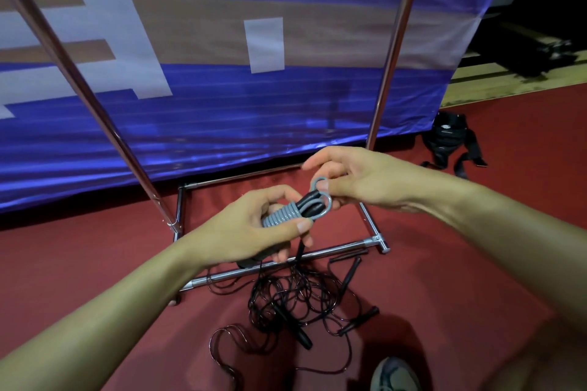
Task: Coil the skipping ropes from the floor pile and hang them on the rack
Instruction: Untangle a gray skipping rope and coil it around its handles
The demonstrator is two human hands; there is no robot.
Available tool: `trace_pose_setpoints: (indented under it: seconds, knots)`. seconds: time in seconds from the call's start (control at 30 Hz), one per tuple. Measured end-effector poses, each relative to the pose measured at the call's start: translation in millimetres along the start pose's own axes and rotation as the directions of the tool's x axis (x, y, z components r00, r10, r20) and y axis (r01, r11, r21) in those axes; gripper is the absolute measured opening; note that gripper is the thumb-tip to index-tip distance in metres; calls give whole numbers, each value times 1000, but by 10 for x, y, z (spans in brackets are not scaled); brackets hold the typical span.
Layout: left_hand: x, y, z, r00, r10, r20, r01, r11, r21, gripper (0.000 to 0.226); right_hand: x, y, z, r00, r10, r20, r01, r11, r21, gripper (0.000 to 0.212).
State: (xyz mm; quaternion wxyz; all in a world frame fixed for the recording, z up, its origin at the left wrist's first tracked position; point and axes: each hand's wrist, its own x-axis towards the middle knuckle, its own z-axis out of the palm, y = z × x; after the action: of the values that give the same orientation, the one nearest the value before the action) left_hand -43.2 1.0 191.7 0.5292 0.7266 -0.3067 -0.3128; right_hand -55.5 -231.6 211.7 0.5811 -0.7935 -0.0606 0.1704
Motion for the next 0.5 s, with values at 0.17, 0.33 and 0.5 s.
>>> trace_pose_setpoints:
  seconds: [0.17,0.33,0.5]
  knots:
    - [-12,52,26,996,-22,86,22,1000,1,19,-17,-95,35,977,-214,-25,202,950,-238,34]
    - [-30,82,13,998,-22,53,20,999,39,27,-7,-89,77,977,-212,-25,204,961,-187,41]
    - [-18,13,9,1000,1,20,-3,995,103,20,-23,-96,76,999,-37,-29,40,995,92,20]
